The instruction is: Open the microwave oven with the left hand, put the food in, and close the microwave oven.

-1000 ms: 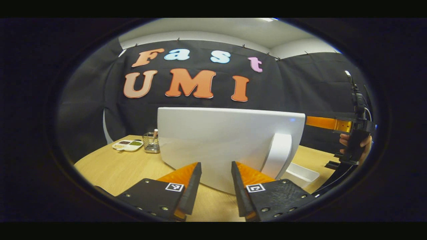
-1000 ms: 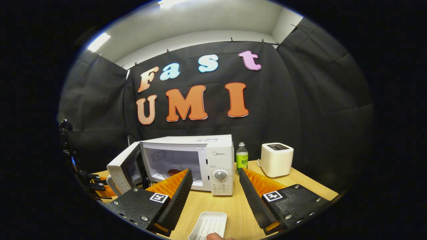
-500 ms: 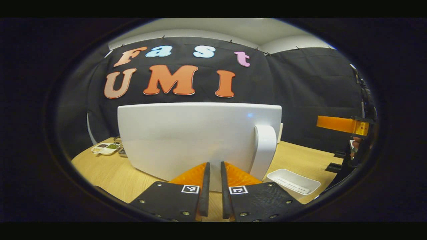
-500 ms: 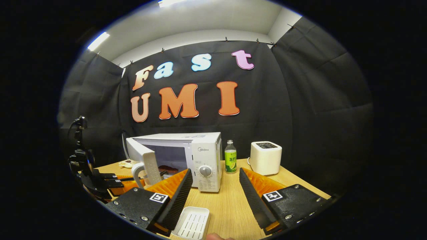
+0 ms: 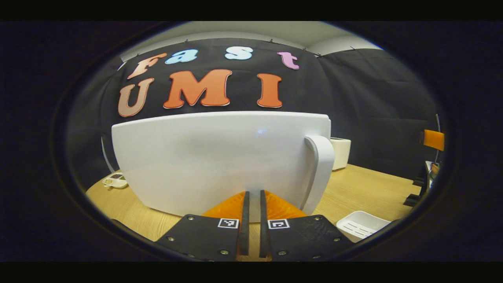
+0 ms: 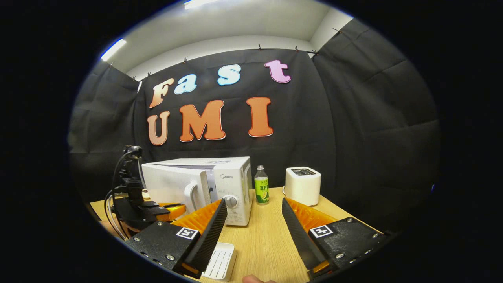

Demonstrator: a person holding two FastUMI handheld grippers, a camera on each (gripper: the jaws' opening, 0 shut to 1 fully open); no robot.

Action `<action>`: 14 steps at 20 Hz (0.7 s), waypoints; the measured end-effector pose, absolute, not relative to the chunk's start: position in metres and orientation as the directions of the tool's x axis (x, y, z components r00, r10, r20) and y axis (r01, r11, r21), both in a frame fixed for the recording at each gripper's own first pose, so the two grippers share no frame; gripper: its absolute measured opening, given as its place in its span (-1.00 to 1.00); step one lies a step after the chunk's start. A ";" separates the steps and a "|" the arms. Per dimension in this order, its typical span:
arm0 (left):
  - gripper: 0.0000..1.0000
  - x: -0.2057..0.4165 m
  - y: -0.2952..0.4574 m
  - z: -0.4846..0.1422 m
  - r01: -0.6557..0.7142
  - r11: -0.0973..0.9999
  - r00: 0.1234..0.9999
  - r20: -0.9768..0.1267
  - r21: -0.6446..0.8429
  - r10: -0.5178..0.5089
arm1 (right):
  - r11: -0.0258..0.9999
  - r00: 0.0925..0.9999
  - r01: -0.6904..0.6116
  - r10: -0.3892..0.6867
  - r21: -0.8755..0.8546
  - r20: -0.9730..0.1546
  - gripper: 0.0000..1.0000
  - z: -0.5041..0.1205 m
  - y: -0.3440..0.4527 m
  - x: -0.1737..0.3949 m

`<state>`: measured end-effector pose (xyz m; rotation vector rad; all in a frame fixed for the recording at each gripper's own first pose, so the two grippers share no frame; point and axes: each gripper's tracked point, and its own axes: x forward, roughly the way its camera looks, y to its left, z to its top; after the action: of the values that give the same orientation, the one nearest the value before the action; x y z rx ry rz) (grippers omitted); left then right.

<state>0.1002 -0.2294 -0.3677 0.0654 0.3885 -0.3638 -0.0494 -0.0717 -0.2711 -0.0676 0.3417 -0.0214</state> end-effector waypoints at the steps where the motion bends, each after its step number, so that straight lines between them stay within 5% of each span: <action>1: -0.77 0.107 -0.231 -0.369 0.355 0.935 0.865 -0.380 0.003 -0.328 | 0.997 0.942 0.014 -0.038 -0.075 -0.333 0.76 -0.270 -0.074 -0.050; 12: -0.71 0.133 -0.232 -0.379 0.286 0.958 0.891 -0.376 0.028 -0.255 | 0.997 0.941 0.001 -0.029 -0.081 -0.338 0.75 -0.272 -0.064 -0.050; 13: -0.92 0.133 -0.232 -0.379 0.289 0.957 0.890 -0.378 0.033 -0.255 | 0.997 0.941 0.000 -0.027 -0.078 -0.338 0.75 -0.271 -0.062 -0.049; 14: -0.82 0.135 -0.232 -0.379 0.291 0.956 0.891 -0.375 0.037 -0.256 | 0.997 0.941 -0.003 -0.021 -0.072 -0.338 0.75 -0.270 -0.059 -0.049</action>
<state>0.1345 -0.2321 -0.3787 0.0933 0.3766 -0.2844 -0.0492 -0.0586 -0.2697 -0.0724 0.3450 -0.0092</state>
